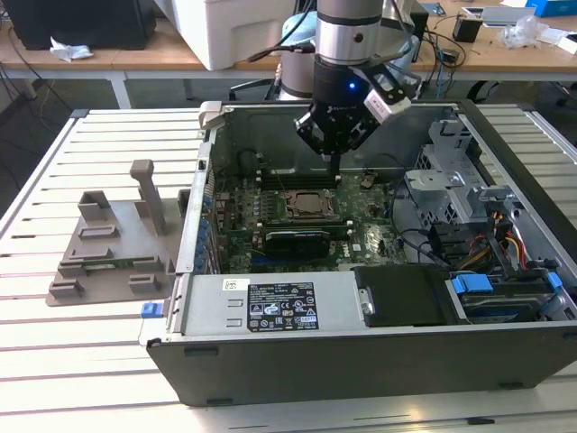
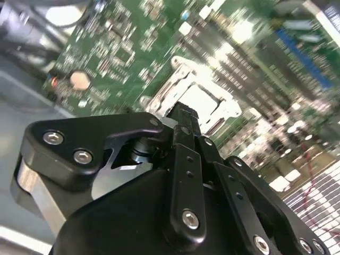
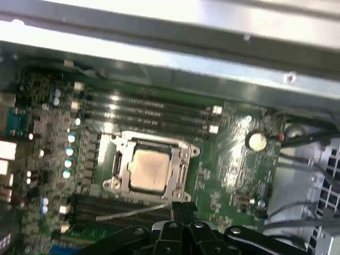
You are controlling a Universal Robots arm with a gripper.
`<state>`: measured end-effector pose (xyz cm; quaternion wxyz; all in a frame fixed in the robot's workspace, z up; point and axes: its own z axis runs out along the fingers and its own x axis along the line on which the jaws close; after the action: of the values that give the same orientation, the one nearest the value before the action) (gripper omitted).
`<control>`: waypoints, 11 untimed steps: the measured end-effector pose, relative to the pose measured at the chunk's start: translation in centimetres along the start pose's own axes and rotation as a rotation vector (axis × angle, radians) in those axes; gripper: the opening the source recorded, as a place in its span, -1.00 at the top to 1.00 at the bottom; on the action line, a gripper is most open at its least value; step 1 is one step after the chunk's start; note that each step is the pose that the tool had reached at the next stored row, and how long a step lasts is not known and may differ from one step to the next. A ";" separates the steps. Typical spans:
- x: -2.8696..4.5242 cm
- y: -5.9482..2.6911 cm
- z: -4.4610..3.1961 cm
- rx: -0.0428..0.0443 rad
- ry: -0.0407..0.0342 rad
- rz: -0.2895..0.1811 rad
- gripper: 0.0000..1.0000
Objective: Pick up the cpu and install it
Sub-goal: 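Install the first cpu locking lever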
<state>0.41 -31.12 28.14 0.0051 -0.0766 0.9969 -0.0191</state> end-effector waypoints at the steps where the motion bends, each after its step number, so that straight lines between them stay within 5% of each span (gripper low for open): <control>1: 0.00 0.00 0.00 -0.0001 0.0000 0.001 0.79; 3: 0.00 0.00 0.03 0.0004 0.0019 0.048 0.79; 6: 0.00 0.00 0.06 -0.0323 -0.0001 0.096 0.79; 8: -0.01 0.00 0.06 -0.0336 0.0017 0.097 0.79; 10: -0.02 0.00 0.08 -0.0353 0.0236 0.097 0.79; 11: -0.02 -0.01 0.07 -0.0354 0.0281 0.097 0.79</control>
<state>0.44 -31.12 28.07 -0.0093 -0.0281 0.9996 -0.0023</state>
